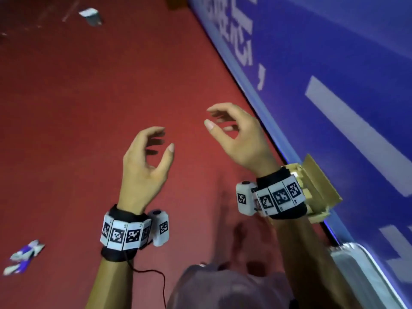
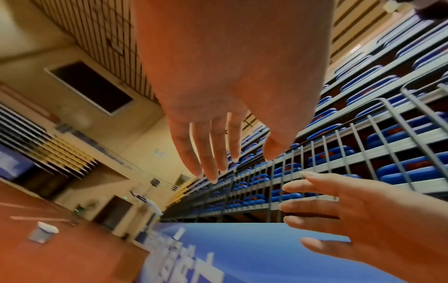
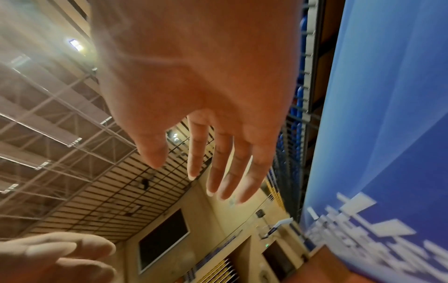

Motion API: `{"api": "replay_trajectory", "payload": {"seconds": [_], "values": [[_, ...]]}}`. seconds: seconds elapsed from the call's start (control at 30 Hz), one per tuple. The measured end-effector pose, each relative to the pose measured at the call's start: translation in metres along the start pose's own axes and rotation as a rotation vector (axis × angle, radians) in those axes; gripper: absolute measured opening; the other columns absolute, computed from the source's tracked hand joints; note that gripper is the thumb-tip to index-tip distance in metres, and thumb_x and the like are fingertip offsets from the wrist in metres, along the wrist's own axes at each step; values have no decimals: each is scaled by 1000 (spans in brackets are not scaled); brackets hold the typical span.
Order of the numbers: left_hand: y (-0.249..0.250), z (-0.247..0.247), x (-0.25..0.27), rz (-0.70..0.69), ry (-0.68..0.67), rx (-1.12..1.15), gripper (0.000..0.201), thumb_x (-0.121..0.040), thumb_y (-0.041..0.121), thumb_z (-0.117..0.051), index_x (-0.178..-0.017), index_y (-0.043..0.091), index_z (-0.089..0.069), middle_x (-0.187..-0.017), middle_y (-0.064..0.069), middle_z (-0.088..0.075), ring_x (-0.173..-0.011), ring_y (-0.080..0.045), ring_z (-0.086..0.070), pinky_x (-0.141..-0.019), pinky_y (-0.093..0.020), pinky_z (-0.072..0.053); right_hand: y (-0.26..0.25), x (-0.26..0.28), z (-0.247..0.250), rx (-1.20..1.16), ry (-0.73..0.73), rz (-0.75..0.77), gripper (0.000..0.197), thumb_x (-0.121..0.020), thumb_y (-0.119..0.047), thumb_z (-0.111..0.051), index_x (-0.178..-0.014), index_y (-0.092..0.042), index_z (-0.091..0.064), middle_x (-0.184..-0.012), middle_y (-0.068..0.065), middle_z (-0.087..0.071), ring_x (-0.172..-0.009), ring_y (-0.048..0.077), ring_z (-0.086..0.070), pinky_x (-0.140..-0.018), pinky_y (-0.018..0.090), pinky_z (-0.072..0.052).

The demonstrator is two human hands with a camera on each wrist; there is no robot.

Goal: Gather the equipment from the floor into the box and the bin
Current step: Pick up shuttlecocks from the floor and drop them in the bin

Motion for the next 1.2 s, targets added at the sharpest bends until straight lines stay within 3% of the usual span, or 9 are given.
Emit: {"api": "replay_trajectory", "payload": {"seconds": [0.2, 0.37, 0.6, 0.7, 0.77, 0.97, 1.2], "values": [[-96, 138, 4, 157, 152, -182, 32, -98, 20, -69, -128, 14, -61, -123, 5, -67, -110, -12, -67, -91, -41, -57, -28, -53, -177, -91, -240, 49, 25, -95, -34, -72, -119, -28, -67, -115, -12, -67, -109, 8, -66, -89, 36, -57], [-166, 224, 42, 329, 310, -316, 32, -98, 21, -69, -128, 14, -61, -124, 7, -66, -109, -9, -66, -90, -37, -56, -45, -78, -313, -151, -486, 86, 25, -95, -35, -71, -119, -30, -66, -115, -13, -66, -110, 5, -64, -91, 37, -57], [-251, 299, 89, 584, 469, -449, 32, -96, 24, -70, -127, 18, -62, -123, 10, -66, -108, -8, -67, -89, -33, -56, -48, -100, -491, -240, -785, 137, 26, -95, -36, -71, -120, -32, -65, -117, -15, -65, -111, 3, -62, -92, 34, -56], [-291, 342, 80, 645, 578, -528, 31, -96, 20, -70, -126, 19, -63, -123, 9, -67, -107, -9, -68, -88, -35, -56, -55, -129, -586, -286, -902, 175, 27, -95, -37, -72, -120, -31, -65, -116, -12, -65, -109, 3, -63, -90, 34, -57], [-297, 354, 72, 640, 590, -546, 30, -96, 17, -70, -125, 19, -63, -123, 9, -68, -106, -10, -68, -87, -36, -57, -56, -141, -609, -296, -914, 201, 28, -94, -38, -72, -121, -32, -64, -116, -11, -65, -109, 2, -62, -90, 34, -57], [-359, 434, 24, 765, 696, -692, 32, -96, 21, -70, -127, 18, -62, -122, 10, -67, -108, -8, -67, -89, -33, -56, -95, -224, -762, -365, -1060, 269, 29, -94, -41, -71, -121, -32, -64, -116, -8, -66, -107, 3, -64, -88, 29, -56], [-411, 499, 39, 961, 809, -753, 31, -96, 22, -70, -127, 20, -62, -121, 11, -67, -107, -5, -66, -89, -33, -57, -101, -227, -898, -384, -1226, 239, 27, -93, -40, -72, -119, -35, -64, -115, -9, -67, -105, 4, -65, -87, 30, -57]]}}
Point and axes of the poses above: each hand's wrist, its own x-axis away from the middle knuckle, its own z-axis out of the back of the hand, y = z × x, the point moved 4 cm from there along -x, towards the middle knuckle
